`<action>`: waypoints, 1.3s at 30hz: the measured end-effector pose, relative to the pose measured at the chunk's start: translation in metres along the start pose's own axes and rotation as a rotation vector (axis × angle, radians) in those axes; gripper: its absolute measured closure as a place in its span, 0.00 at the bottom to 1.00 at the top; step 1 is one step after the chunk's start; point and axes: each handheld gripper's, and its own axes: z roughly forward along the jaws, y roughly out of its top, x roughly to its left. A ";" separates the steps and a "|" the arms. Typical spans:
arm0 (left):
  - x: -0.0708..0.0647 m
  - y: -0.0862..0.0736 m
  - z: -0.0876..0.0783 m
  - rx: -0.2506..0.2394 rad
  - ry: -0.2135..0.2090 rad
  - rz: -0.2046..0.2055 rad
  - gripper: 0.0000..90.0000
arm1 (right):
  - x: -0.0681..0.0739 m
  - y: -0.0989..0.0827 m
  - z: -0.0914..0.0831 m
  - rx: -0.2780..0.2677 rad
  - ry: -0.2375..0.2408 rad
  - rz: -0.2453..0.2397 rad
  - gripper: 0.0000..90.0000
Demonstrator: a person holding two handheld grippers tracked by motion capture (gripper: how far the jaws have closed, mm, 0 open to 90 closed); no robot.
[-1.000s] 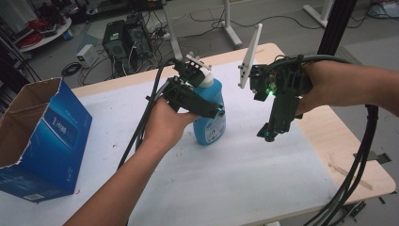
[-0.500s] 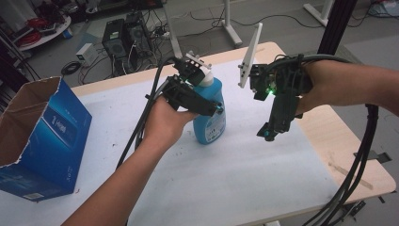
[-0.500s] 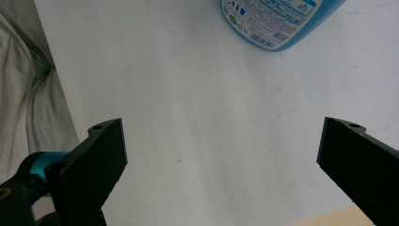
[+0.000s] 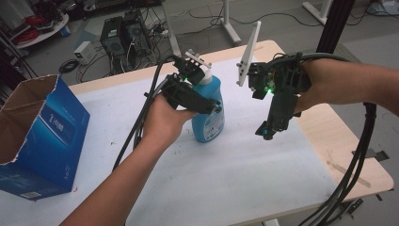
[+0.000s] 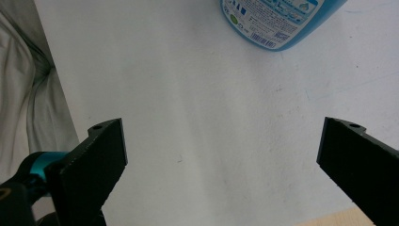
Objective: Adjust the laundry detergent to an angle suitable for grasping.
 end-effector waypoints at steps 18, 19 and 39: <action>0.015 -0.004 -0.018 -0.048 -0.099 0.010 0.47 | 0.001 0.000 0.000 0.002 -0.003 0.004 0.02; 0.016 -0.004 -0.021 -0.051 -0.105 0.016 0.47 | 0.002 0.000 0.000 0.001 -0.003 0.006 0.01; 0.054 -0.006 -0.072 -0.083 -0.245 0.184 0.47 | 0.006 0.005 0.000 0.008 -0.002 0.002 0.02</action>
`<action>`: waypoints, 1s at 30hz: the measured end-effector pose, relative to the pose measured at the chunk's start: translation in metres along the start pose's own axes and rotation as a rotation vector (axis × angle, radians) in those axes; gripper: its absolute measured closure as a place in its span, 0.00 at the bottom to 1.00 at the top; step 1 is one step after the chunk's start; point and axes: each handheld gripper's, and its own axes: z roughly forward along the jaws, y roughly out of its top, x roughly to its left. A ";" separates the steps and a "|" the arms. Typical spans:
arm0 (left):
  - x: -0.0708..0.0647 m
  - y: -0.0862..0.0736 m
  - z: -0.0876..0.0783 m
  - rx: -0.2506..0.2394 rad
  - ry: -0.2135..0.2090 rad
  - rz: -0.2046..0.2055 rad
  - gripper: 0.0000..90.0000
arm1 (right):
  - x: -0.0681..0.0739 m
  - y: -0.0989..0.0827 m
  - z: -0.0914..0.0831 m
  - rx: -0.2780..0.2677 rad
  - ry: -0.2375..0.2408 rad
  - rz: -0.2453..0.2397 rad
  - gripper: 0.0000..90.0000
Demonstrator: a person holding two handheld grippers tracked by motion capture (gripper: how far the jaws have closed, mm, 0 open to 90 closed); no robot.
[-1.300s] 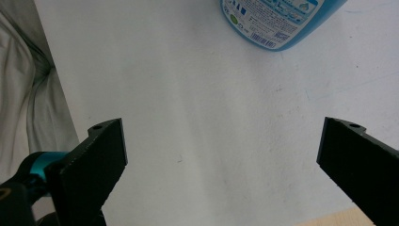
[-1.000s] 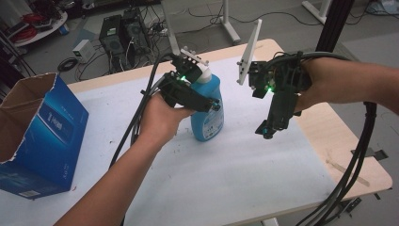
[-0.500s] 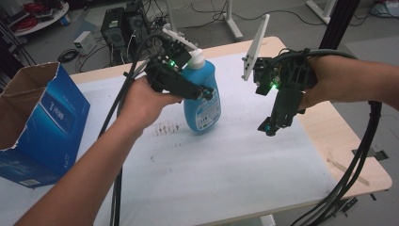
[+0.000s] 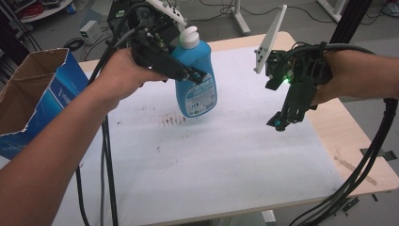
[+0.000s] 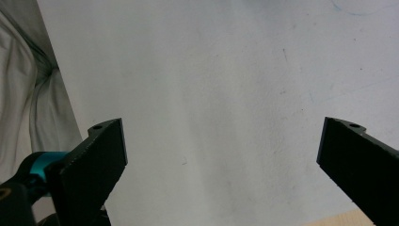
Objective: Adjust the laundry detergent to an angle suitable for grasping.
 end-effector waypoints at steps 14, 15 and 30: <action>0.003 -0.007 -0.013 -0.004 -0.109 0.130 0.47 | 0.001 0.005 0.003 0.007 0.004 -0.005 0.02; 0.003 -0.008 -0.014 -0.003 -0.115 0.148 0.47 | 0.001 0.005 0.003 0.009 0.004 -0.003 0.02; 0.006 -0.019 -0.015 -0.021 -0.250 0.274 0.47 | 0.001 0.012 0.007 0.008 0.001 -0.002 0.02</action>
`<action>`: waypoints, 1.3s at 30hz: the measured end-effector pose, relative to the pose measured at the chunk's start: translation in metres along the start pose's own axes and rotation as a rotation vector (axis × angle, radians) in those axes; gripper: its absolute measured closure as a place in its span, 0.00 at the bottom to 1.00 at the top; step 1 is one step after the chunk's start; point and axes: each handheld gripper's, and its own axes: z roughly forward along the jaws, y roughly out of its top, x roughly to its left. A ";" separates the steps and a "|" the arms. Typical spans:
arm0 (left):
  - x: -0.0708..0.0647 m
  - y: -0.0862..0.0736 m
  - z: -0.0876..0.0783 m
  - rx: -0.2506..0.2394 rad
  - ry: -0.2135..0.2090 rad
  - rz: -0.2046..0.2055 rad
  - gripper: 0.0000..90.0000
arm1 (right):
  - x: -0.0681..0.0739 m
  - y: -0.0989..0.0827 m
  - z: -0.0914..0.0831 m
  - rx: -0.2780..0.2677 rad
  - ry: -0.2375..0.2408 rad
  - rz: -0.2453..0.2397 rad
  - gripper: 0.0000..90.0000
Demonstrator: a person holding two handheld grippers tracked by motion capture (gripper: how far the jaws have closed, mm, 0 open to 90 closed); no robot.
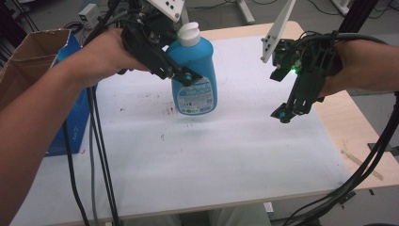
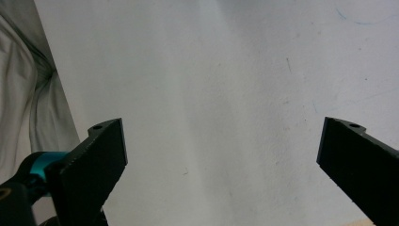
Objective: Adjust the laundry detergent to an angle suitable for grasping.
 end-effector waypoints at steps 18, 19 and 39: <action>0.000 -0.011 0.017 0.046 -0.138 0.125 0.48 | -0.003 0.005 0.006 0.008 0.009 -0.001 0.02; 0.000 -0.012 0.018 0.047 -0.141 0.128 0.48 | -0.003 0.005 0.006 0.010 0.009 0.001 0.02; -0.004 -0.021 0.046 0.086 -0.201 0.161 0.48 | -0.004 0.006 0.009 0.010 0.014 0.007 0.02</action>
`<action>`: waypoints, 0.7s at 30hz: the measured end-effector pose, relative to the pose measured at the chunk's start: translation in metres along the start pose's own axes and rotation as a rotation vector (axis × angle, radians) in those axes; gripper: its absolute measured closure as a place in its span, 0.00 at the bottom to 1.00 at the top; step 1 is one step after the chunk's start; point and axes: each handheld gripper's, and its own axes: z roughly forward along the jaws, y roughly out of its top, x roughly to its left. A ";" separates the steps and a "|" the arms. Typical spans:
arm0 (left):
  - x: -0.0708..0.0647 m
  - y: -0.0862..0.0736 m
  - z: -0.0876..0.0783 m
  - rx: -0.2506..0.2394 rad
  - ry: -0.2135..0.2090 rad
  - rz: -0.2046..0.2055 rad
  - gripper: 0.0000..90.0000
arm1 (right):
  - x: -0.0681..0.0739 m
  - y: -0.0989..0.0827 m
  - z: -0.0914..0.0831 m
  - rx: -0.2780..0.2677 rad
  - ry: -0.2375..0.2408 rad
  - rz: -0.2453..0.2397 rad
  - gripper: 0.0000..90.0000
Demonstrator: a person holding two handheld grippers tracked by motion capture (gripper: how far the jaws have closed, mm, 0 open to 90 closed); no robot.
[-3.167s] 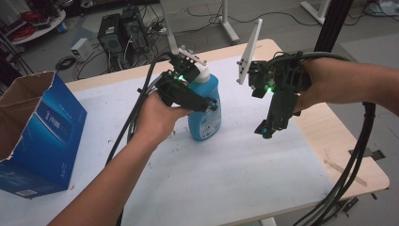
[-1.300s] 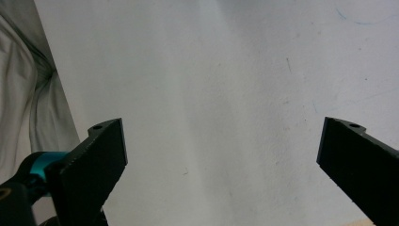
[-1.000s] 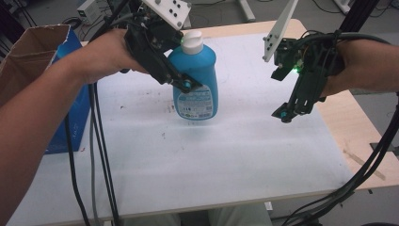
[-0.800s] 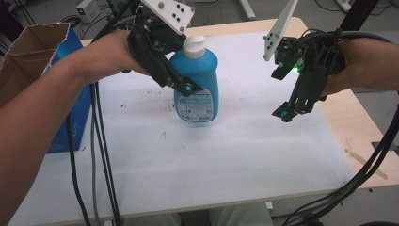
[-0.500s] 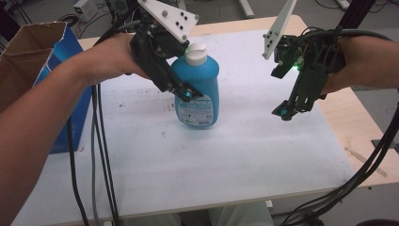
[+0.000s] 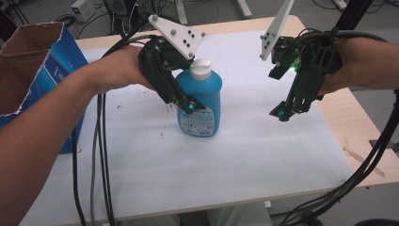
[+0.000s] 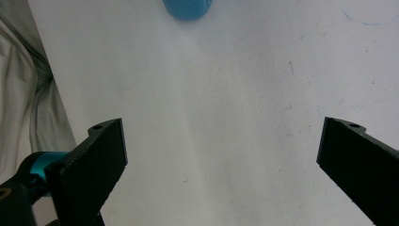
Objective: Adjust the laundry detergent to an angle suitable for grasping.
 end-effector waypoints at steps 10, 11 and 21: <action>-0.002 -0.001 0.002 0.012 0.000 0.023 0.48 | 0.000 0.000 0.000 0.001 0.000 0.005 0.02; -0.002 -0.002 0.002 0.011 -0.002 0.028 0.47 | -0.001 0.000 0.000 0.000 0.000 0.000 0.02; -0.001 -0.003 0.002 0.014 -0.004 0.008 0.47 | 0.000 -0.001 0.000 -0.004 0.000 0.002 0.02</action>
